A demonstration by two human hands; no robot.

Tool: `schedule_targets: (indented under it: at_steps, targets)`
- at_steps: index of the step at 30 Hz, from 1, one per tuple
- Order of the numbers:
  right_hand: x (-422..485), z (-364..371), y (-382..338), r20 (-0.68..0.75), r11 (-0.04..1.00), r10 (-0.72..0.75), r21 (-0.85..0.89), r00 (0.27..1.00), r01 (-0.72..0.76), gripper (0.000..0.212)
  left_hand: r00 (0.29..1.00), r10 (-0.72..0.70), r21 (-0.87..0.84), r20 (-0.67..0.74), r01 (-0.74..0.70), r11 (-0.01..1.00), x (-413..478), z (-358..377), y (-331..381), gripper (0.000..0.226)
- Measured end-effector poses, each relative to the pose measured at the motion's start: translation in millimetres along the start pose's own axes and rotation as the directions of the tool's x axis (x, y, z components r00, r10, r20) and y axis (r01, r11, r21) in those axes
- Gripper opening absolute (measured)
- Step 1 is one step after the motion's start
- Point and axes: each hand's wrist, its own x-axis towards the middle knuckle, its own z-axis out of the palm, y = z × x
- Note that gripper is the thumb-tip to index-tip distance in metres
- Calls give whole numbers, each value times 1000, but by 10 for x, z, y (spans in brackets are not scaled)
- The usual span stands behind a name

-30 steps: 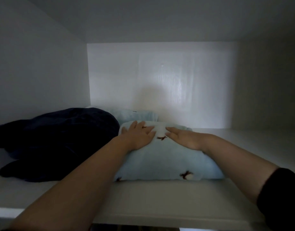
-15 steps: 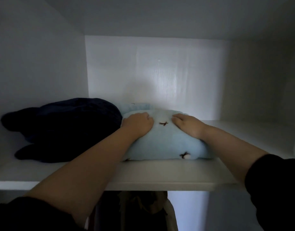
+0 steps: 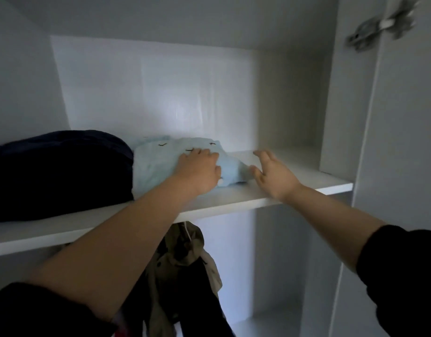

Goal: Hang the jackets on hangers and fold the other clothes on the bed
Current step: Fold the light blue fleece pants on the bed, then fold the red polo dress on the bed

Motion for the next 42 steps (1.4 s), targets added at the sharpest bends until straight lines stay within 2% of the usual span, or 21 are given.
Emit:
schedule_targets:
  at_steps: [4,9,12,15,17,19,25,30,34,35,42]
  targets:
    - [-639,-509,287,-128,993,49,-101,991,-62,50,974,224,-78,-16,-225,971,-192,6,692,52]
    - [-1916,-1383,756,-326,934,130,-276,936,-226,45,864,441,-131,-243,-480,868,-658,-54,2100,55]
    - [-2929,-1997,972,-395,863,151,-395,906,-316,42,745,555,-208,-370,-649,732,-1147,-238,3080,55]
    - [-3991,-2600,1123,-469,775,216,-451,856,-442,40,613,606,-314,-507,-786,533,-1768,-437,4003,48]
    - [-4691,-2946,1196,-505,695,291,-472,813,-542,40,565,615,-378,-550,-825,420,-2222,-559,4573,47]
    - [-5390,-3251,1255,-537,606,364,-483,761,-631,42,527,645,-399,-553,-847,350,-2679,-679,5133,52]
    - [-7371,-3942,1299,-649,323,530,-441,546,-837,46,399,779,-428,-484,-884,187,-4029,-946,6691,66]
    - [-8691,-4309,1339,-712,125,623,-318,324,-940,47,226,853,-416,-470,-909,12,-5023,-1150,7745,68]
    - [-9717,-4533,1470,-747,-51,652,-211,128,-976,48,75,875,-429,-478,-890,-158,-5815,-1292,8608,67]
    - [-9837,-4550,1500,-750,-63,652,-197,109,-978,48,57,875,-424,-480,-889,-175,-5904,-1295,8712,67]
    - [-11435,-5312,1890,-775,-313,607,-33,-174,-949,46,-151,863,-394,-482,-843,-367,-7155,-1668,10473,69]
